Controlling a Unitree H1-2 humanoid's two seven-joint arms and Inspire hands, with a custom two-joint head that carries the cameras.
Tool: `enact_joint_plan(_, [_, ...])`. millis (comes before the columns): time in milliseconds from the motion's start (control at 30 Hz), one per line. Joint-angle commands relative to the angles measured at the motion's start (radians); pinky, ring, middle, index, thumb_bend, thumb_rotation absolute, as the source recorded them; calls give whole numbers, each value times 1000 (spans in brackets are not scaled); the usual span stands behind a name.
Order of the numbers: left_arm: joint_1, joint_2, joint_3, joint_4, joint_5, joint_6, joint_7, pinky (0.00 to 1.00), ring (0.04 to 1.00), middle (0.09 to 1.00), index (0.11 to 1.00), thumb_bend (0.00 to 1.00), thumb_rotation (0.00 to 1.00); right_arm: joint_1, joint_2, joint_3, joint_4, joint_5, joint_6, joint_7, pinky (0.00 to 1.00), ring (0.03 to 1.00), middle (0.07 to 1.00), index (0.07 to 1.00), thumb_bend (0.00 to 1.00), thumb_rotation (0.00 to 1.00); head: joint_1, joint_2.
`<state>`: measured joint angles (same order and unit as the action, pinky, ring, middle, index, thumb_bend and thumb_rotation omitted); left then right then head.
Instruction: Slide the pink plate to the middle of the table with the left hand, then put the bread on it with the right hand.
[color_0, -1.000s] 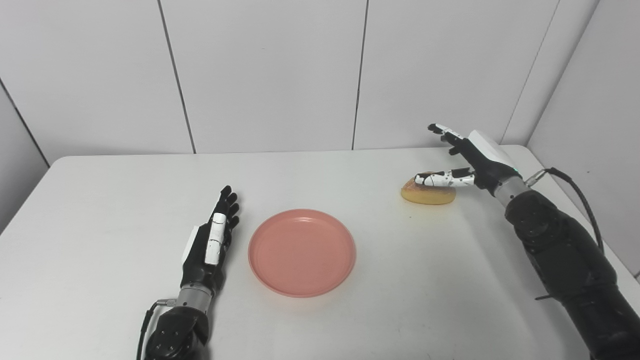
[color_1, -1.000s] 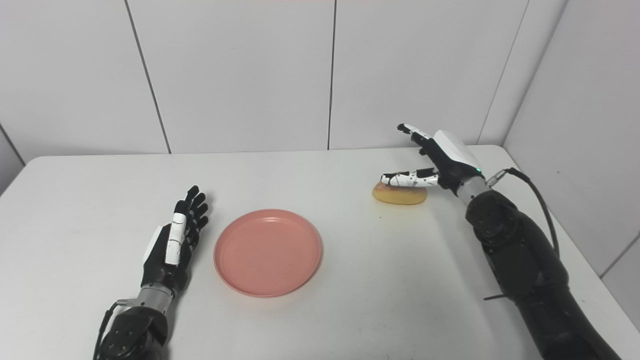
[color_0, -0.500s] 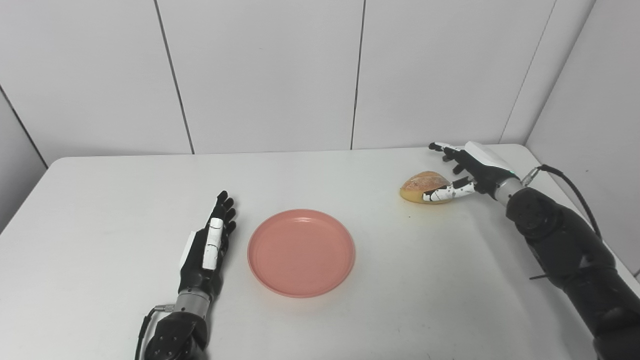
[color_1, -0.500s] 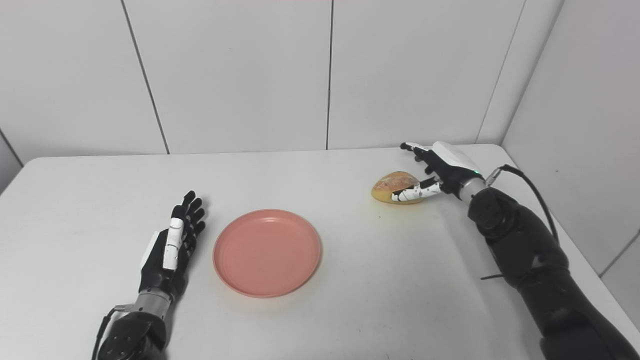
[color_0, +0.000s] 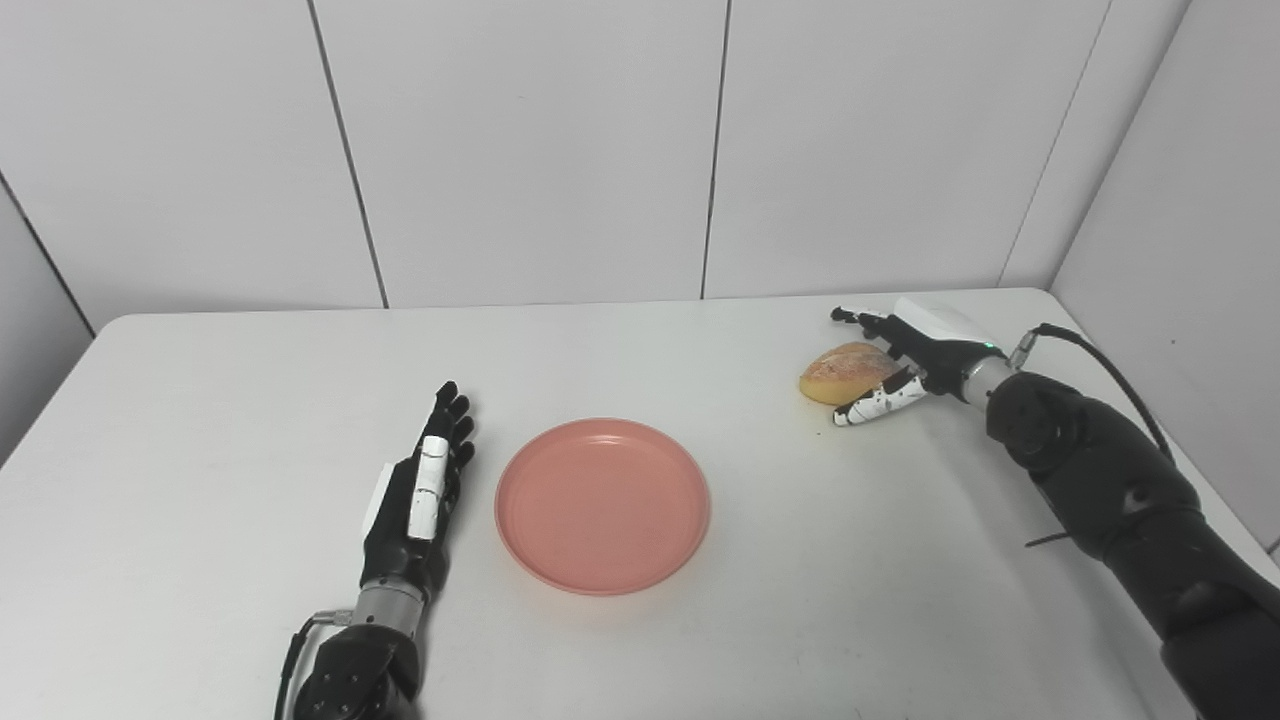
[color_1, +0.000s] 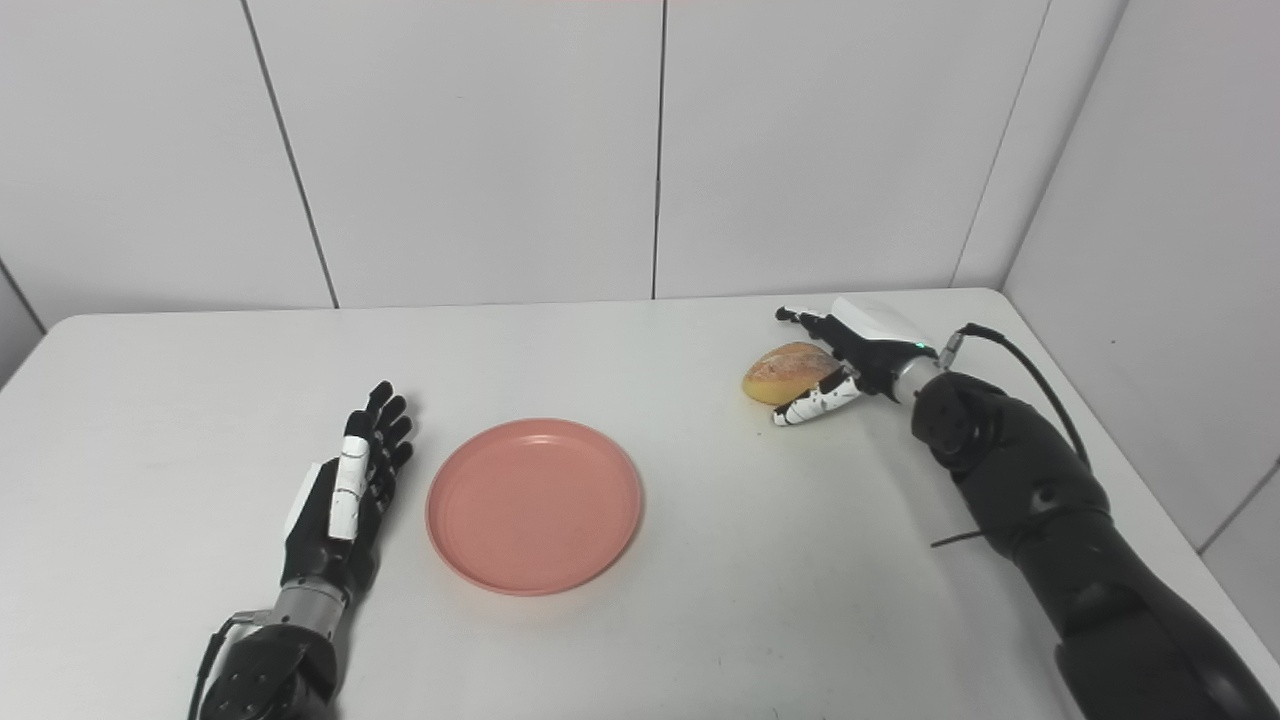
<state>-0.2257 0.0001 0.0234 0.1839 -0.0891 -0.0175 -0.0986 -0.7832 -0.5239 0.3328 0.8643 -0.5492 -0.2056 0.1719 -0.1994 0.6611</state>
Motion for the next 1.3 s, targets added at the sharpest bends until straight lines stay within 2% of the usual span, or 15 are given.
enact_joint_plan(0, [-21, -1, -3, -35, -5, -41, -2, 1000, 1000, 1000, 1000, 725, 1000, -72, -11, -2, 4, -5, -61, -53, 710, 843, 899, 886, 866, 335, 0, -1])
enact_joint_plan(100, [-21, -2, -5, -37, -1, -41, 1, 1000, 1000, 1000, 1000, 723, 1000, -73, 0, 13, 27, -35, -87, -119, 682, 811, 871, 867, 804, 344, 4, 0])
enact_joint_plan(200, [-19, -4, -6, -41, -3, -39, 0, 1000, 1000, 1000, 1000, 723, 1000, -76, 9, 22, 49, -53, -117, -178, 663, 780, 837, 839, 707, 297, 4, 1])
enact_joint_plan(367, [-19, -5, -5, -41, -5, -40, 0, 1000, 1000, 1000, 1000, 724, 1000, -68, 13, 28, 47, -75, -128, -249, 638, 740, 795, 790, 574, 151, 3, 4])
enact_joint_plan(400, [-19, -5, -6, -41, -4, -40, 0, 1000, 1000, 1000, 1000, 724, 1000, -67, 13, 29, 46, -78, -131, -260, 613, 716, 773, 768, 547, 77, 3, 4])
enact_joint_plan(433, [-19, -6, -6, -41, -3, -39, 2, 1000, 1000, 1000, 1000, 724, 1000, -67, 12, 31, 53, -82, -154, -284, 605, 707, 765, 761, 539, 50, 4, 4])
enact_joint_plan(500, [-20, -7, -6, -41, -2, -38, 3, 1000, 1000, 1000, 1000, 725, 1000, -67, 10, 34, 63, -90, -182, -314, 533, 629, 686, 698, 516, 10, 4, 4])
enact_joint_plan(567, [-22, -9, -5, -39, -5, -36, 3, 1000, 1000, 1000, 1000, 726, 1000, -70, 8, 40, 77, -105, -198, -345, 391, 488, 531, 632, 536, 1, 5, 3])
enact_joint_plan(700, [-22, -11, -7, -38, -9, -36, -2, 1000, 1000, 1000, 1000, 723, 1000, -70, 5, 49, 90, -132, -214, -395, 304, 392, 439, 537, 518, 0, 8, 3])
enact_joint_plan(833, [-21, -16, -7, -39, -7, -38, 2, 1000, 1000, 1000, 1000, 726, 1000, -73, 3, 55, 105, -150, -235, -445, 271, 351, 418, 522, 517, 0, 8, 5])
enact_joint_plan(900, [-22, -19, -6, -36, -8, -40, 2, 1000, 1000, 1000, 1000, 728, 1000, -70, 5, 50, 96, -152, -220, -453, 265, 346, 415, 522, 517, 0, 8, 4])
enact_joint_plan(1000, [-22, -19, -6, -37, -9, -39, 0, 1000, 1000, 1000, 1000, 735, 1000, -68, 6, 45, 89, -154, -205, -461, 252, 333, 464, 495, 523, 0, 8, 4])
enact_joint_plan(1133, [-22, -22, -9, -43, -5, -31, 3, 1000, 1000, 1000, 1000, 733, 1000, -66, 6, 41, 80, -153, -202, -468, 264, 349, 419, 524, 517, 0, 9, 4])
enact_joint_plan(1233, [-23, -22, -11, -46, -4, -24, 2, 1000, 1000, 1000, 1000, 727, 1000, -54, 10, 28, 31, -143, -196, -456, 254, 333, 465, 496, 522, 0, 11, 4])
enact_joint_plan(1267, [-23, -21, -12, -46, -3, -24, 2, 1000, 1000, 1000, 1000, 725, 1000, -50, 11, 25, 14, -143, -193, -453, 282, 362, 446, 509, 520, 0, 11, 4])
